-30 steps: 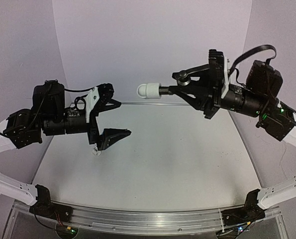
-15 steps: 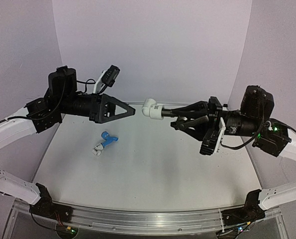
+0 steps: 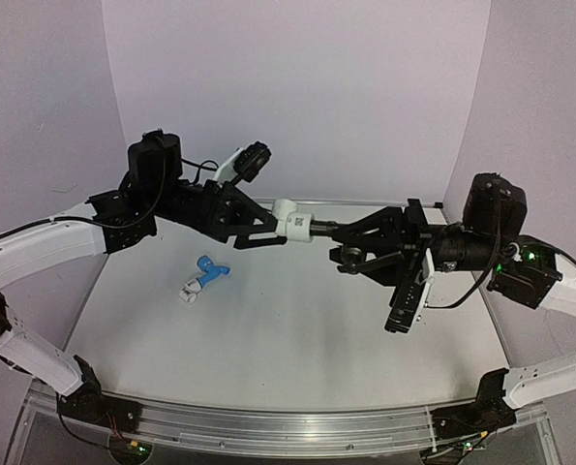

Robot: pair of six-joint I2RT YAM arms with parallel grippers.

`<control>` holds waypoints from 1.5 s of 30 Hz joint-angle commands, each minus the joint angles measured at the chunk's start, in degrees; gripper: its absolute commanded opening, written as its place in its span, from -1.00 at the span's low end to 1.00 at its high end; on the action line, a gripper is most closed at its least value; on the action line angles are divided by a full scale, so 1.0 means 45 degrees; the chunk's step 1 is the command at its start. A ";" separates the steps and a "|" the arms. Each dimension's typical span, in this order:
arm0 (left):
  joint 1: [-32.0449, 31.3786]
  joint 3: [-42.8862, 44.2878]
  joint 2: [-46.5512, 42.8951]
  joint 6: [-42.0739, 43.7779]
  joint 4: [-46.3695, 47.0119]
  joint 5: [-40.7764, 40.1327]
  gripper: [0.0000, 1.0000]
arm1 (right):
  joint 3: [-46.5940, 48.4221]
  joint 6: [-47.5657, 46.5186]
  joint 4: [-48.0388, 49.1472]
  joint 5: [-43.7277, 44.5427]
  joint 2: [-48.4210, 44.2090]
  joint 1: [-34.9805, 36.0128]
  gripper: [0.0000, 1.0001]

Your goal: Install the water faucets

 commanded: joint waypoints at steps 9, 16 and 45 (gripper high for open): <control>-0.0680 0.1094 0.0264 0.0561 0.0938 0.0437 0.19 | 0.0303 0.0765 0.1214 -0.0145 0.0479 0.0361 -1.00; -0.1009 0.0888 -0.0453 0.2723 0.0040 -0.0535 -0.22 | 0.1501 0.5379 0.1505 0.0678 0.0929 0.0368 -1.00; -0.2157 0.0810 -0.1444 0.6451 -0.2351 -0.3582 0.02 | 0.1525 0.9635 0.1527 0.0440 0.0561 0.0369 -1.00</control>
